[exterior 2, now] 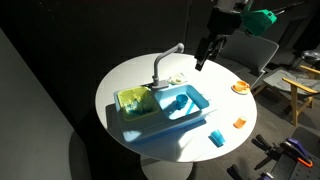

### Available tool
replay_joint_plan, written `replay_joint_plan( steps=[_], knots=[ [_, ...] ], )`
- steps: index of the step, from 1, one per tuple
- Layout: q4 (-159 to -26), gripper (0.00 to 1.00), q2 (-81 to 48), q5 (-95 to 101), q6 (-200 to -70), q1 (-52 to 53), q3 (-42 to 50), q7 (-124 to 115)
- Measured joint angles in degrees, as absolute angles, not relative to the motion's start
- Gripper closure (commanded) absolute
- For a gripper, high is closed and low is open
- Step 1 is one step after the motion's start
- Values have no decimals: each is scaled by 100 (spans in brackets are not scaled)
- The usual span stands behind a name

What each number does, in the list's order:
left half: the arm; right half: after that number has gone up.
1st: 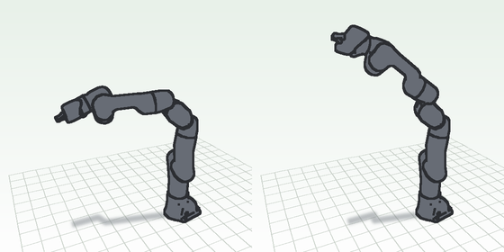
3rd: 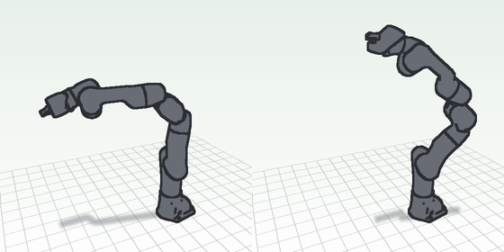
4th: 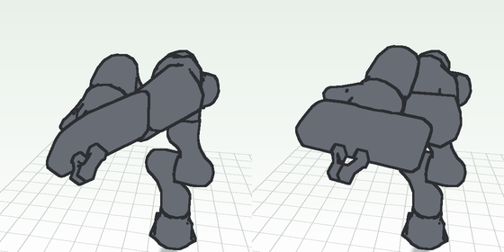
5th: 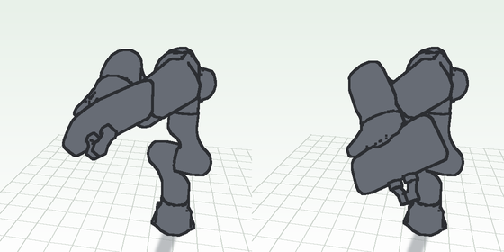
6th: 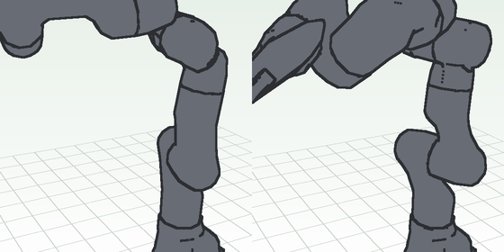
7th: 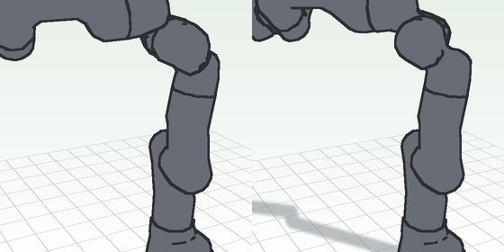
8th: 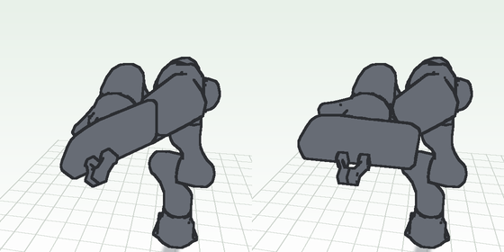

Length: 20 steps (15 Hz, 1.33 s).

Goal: Pick up the blue mug from the sink and put it on the table

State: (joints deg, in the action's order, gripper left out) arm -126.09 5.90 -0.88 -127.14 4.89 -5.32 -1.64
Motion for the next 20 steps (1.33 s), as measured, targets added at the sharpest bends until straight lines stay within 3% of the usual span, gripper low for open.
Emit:
replay_joint_plan(
  steps=[20],
  knots=[
    [-12621, 0, -808, -31, -13740, 546, -533, -364]
  ],
)
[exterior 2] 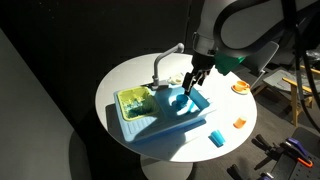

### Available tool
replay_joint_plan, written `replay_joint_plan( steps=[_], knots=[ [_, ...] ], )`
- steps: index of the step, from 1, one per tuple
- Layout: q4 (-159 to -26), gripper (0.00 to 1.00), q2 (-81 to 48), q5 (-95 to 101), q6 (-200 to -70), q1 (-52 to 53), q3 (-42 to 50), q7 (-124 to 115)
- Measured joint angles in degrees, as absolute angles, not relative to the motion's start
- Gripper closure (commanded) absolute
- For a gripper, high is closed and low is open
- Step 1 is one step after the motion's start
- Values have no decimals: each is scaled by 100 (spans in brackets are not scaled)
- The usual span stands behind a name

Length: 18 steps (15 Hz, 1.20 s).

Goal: Pick up the blue mug from the sink and put it on the table

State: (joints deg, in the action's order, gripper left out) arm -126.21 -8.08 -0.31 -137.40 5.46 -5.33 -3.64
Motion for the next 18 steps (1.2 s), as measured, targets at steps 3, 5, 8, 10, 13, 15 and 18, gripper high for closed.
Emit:
replay_joint_plan(
  steps=[3, 5, 8, 10, 13, 15, 18],
  knots=[
    [-12618, 0, -940, -20, -13840, 645, -538, -474],
    [-12609, 0, -1019, -9, -13880, 719, -545, -526],
    [-12583, 0, -1118, 99, -13887, 802, -547, -531],
    [-12578, 0, -1138, 207, -13882, 815, -547, -542],
    [-12574, 0, -1138, 221, -13881, 815, -546, -542],
    [-12572, 0, -1138, 221, -13881, 815, -546, -542],
    [-12571, 0, -1138, 221, -13880, 815, -545, -542]
  ],
)
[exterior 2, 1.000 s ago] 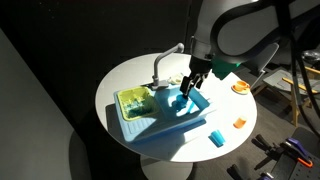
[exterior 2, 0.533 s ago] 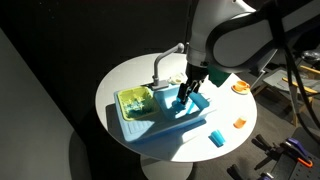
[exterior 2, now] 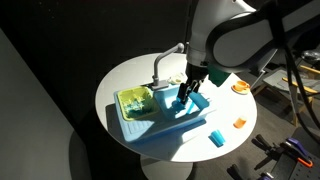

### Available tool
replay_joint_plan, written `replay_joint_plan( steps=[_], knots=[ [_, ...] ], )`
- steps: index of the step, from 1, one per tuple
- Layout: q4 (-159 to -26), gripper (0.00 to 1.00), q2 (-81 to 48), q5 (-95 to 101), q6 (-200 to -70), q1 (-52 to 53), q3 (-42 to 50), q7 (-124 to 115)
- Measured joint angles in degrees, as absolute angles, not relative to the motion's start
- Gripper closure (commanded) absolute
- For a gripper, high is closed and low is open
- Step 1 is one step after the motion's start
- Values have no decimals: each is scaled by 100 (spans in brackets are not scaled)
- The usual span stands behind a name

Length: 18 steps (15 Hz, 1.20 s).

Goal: Pick up the blue mug from the sink and put it on the table

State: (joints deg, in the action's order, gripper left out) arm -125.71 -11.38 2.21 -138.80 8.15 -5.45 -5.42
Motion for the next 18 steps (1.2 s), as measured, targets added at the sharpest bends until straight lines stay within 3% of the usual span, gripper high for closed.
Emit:
replay_joint_plan(
  steps=[18],
  knots=[
    [-11484, 0, -2273, 141, -13893, 773, -600, 272]
  ],
)
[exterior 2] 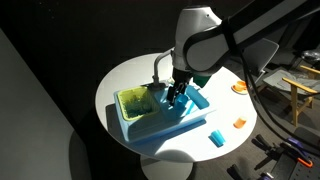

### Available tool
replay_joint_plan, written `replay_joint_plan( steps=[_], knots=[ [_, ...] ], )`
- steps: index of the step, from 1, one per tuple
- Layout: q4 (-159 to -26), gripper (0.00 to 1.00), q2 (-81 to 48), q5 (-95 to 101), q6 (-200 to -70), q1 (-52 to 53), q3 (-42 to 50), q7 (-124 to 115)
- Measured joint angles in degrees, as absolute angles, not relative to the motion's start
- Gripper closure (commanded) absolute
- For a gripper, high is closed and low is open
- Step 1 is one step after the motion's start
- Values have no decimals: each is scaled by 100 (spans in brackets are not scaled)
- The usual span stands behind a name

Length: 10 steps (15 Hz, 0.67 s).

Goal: Pick up the blue mug from the sink and put it on the table

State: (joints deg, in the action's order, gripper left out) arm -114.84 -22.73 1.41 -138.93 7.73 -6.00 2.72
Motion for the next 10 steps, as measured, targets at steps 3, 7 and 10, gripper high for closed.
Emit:
replay_joint_plan(
  steps=[3, 7, 10],
  knots=[
    [-11383, 0, -2440, 140, -13893, 780, -688, 272],
    [-11343, 26, -2559, 139, -13893, 788, -775, 272],
    [-11343, 42, -2596, 139, -13893, 788, -791, 272]
  ],
)
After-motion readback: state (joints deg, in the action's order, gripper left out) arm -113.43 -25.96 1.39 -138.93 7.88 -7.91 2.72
